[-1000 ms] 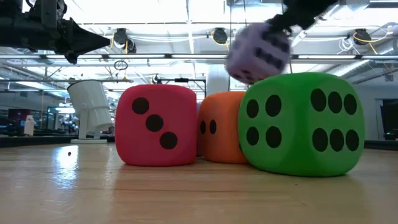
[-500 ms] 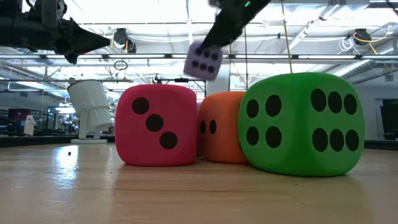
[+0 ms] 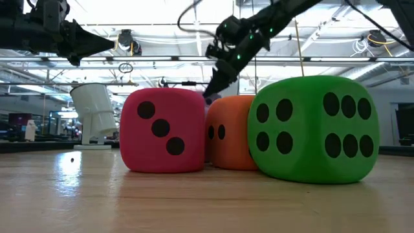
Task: Pick & Place Dice
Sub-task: Put the bottom large purple dice into the green container
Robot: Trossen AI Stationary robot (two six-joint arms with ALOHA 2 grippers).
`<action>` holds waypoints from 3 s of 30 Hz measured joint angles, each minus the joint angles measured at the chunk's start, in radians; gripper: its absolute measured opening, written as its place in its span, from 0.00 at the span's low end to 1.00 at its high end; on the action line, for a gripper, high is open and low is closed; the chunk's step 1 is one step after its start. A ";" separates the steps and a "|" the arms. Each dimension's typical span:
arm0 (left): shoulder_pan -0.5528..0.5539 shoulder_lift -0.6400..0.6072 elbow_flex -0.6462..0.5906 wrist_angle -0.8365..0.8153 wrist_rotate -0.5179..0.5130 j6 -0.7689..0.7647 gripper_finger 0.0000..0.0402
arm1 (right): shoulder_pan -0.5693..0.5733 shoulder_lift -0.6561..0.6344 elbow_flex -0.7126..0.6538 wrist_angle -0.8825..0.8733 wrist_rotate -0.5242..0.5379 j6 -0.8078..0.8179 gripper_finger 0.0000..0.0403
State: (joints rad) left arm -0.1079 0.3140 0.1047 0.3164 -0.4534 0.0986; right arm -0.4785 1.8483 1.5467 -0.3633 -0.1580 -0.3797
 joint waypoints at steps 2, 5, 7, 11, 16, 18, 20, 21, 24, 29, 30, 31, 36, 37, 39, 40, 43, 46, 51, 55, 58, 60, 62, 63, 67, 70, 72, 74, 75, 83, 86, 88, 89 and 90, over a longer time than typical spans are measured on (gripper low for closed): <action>0.000 0.000 0.000 0.000 0.000 0.002 0.01 | -0.012 0.027 0.000 0.015 -0.003 -0.002 0.90; 0.000 0.000 0.000 -0.001 0.000 0.024 0.01 | -0.015 0.060 -0.001 0.002 -0.004 -0.012 0.90; 0.000 0.000 0.000 -0.007 0.000 0.023 0.01 | -0.014 0.079 -0.001 0.014 -0.007 -0.040 0.90; 0.000 0.000 0.000 -0.015 0.000 0.006 0.01 | -0.004 0.129 -0.001 0.063 -0.004 -0.054 0.90; 0.002 0.000 0.000 -0.009 -0.002 0.051 0.01 | -0.006 0.148 -0.002 0.086 0.000 -0.051 0.90; 0.006 0.000 0.000 -0.005 -0.008 0.059 0.01 | -0.011 0.148 -0.002 0.090 0.001 -0.047 0.91; 0.015 0.000 0.000 0.030 -0.016 0.102 0.01 | -0.012 0.150 -0.002 0.106 0.019 -0.023 0.92; 0.021 0.000 0.000 0.056 -0.019 0.135 0.01 | -0.012 0.150 -0.002 0.112 0.034 -0.008 0.93; 0.038 0.000 0.000 0.137 -0.020 0.195 0.01 | -0.012 0.150 -0.002 0.108 0.050 0.008 0.97; 0.055 0.001 0.000 0.086 -0.020 0.187 0.01 | -0.011 0.150 -0.002 0.090 0.050 0.007 0.99; 0.058 0.000 0.000 0.068 -0.019 0.180 0.01 | -0.011 0.150 -0.002 0.091 0.046 0.013 0.99; 0.058 0.003 0.000 0.045 -0.020 0.163 0.01 | -0.011 0.150 -0.002 0.091 0.036 0.013 0.99; 0.058 0.043 -0.001 0.025 -0.037 0.129 0.01 | -0.011 0.150 -0.002 0.093 0.023 0.001 0.99; 0.058 0.049 -0.001 0.045 -0.044 0.129 0.01 | -0.011 0.150 -0.002 0.099 0.023 -0.010 0.99; 0.058 0.054 -0.001 0.105 -0.044 0.145 0.01 | -0.011 0.142 -0.002 0.107 0.024 -0.021 0.99; 0.058 0.054 0.001 0.123 -0.044 0.157 0.01 | -0.011 0.132 -0.002 0.100 0.025 -0.020 0.99; 0.058 0.054 0.007 0.118 -0.039 0.149 0.01 | -0.006 0.099 -0.001 0.096 0.017 -0.005 0.99; 0.059 0.059 0.007 0.096 -0.037 0.116 0.01 | 0.006 0.085 -0.001 0.080 -0.006 -0.005 0.99; 0.100 0.155 0.033 0.099 -0.030 0.065 0.01 | 0.011 0.081 -0.002 0.053 -0.099 -0.003 0.99; 0.176 0.327 0.101 0.104 0.028 0.018 0.01 | 0.008 0.081 -0.001 0.027 -0.046 -0.035 0.99; 0.244 0.487 0.184 0.105 0.116 0.003 0.00 | 0.009 0.081 -0.002 0.030 -0.048 -0.029 0.99; 0.283 0.594 0.258 0.098 0.170 0.005 0.00 | 0.010 0.079 -0.002 0.032 -0.049 -0.030 0.99; 0.321 0.690 0.338 0.068 0.212 0.008 0.00 | 0.010 0.080 -0.002 0.024 -0.049 -0.036 0.99; 0.338 0.731 0.376 0.046 0.232 0.017 0.00 | 0.010 0.081 -0.002 0.022 -0.048 -0.042 0.99; 0.403 0.885 0.493 -0.001 0.289 0.046 0.00 | 0.009 0.084 -0.002 0.036 -0.048 -0.052 0.99; 0.453 0.973 0.546 -0.005 0.390 0.071 0.00 | 0.009 0.086 -0.002 0.035 -0.052 -0.058 0.99; 0.485 1.027 0.572 -0.006 0.434 0.082 0.00 | 0.009 0.086 -0.002 0.038 -0.053 -0.071 0.99; 0.513 1.075 0.598 -0.009 0.436 0.082 0.00 | 0.010 0.086 -0.002 0.038 -0.053 -0.085 0.99; 0.527 1.098 0.614 -0.006 0.447 0.084 0.00 | 0.010 0.086 -0.002 0.039 -0.053 -0.089 0.99; 0.597 1.280 0.756 -0.022 0.597 0.113 0.00 | 0.010 0.086 -0.002 0.062 -0.056 -0.110 0.99; 0.618 1.340 0.817 -0.076 0.592 0.117 0.00 | 0.010 0.086 -0.002 0.065 -0.076 -0.123 0.99; 0.632 1.379 0.851 -0.113 0.592 0.117 0.00 | 0.010 0.086 -0.002 0.068 -0.103 -0.129 0.99; 0.639 1.396 0.861 -0.124 0.597 0.117 0.00 | 0.013 0.086 -0.002 0.076 -0.108 -0.130 0.99; 0.645 1.414 0.868 -0.130 0.609 0.118 0.00 | 0.016 0.086 -0.002 0.085 -0.109 -0.130 0.99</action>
State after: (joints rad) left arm 0.5373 1.7280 0.9728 0.1859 0.1559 0.2161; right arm -0.4624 1.9343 1.5452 -0.2780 -0.2666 -0.5102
